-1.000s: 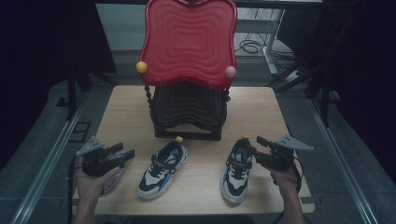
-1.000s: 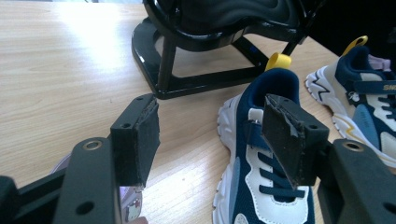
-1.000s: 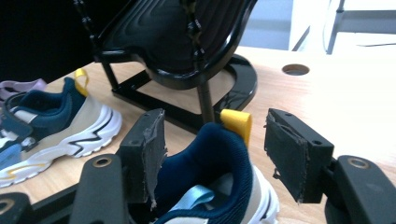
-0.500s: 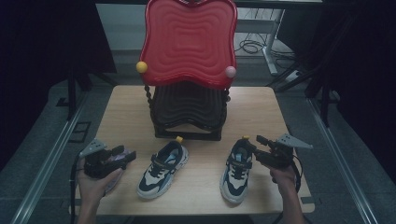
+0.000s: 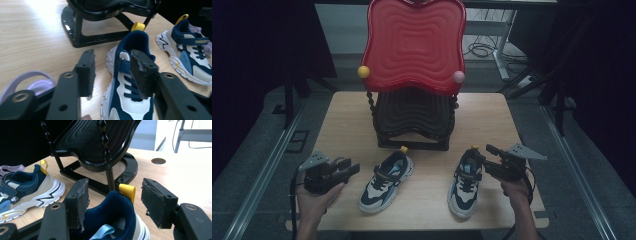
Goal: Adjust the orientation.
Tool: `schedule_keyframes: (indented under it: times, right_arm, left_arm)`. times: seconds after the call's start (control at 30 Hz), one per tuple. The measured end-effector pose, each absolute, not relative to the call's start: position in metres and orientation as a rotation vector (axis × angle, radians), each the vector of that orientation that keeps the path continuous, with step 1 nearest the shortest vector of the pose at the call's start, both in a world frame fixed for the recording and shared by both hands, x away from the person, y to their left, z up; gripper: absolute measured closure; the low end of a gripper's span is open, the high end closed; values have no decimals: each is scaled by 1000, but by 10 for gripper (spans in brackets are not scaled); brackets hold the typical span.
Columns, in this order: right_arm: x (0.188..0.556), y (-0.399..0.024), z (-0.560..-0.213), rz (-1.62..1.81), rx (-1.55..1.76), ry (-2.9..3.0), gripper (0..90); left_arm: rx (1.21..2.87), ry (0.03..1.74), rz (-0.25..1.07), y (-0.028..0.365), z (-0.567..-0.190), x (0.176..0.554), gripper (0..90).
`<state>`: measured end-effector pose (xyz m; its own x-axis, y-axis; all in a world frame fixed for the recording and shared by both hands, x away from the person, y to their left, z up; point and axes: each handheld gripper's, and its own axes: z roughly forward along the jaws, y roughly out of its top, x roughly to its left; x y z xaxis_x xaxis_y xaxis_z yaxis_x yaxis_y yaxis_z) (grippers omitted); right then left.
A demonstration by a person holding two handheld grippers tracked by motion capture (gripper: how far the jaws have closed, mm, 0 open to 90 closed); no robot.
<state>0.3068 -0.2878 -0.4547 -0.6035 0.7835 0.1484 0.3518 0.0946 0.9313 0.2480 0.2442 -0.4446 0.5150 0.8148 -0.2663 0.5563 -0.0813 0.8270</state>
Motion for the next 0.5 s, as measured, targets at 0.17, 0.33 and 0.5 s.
schedule_keyframes:
  times: [0.17, 0.33, 0.5]
  right_arm:
    - [305, -287, -455, 1502, 1120, 1994, 389]
    - [305, -288, -456, 1496, 1126, 1990, 389]
    - [305, -288, -456, 1491, 1126, 1991, 389]
  left_arm:
    - [1784, 1142, 312, 242, -444, 248, 743]
    - [1824, 1138, 290, 238, -447, 249, 841]
    - [1845, 1141, 302, 237, -444, 244, 888]
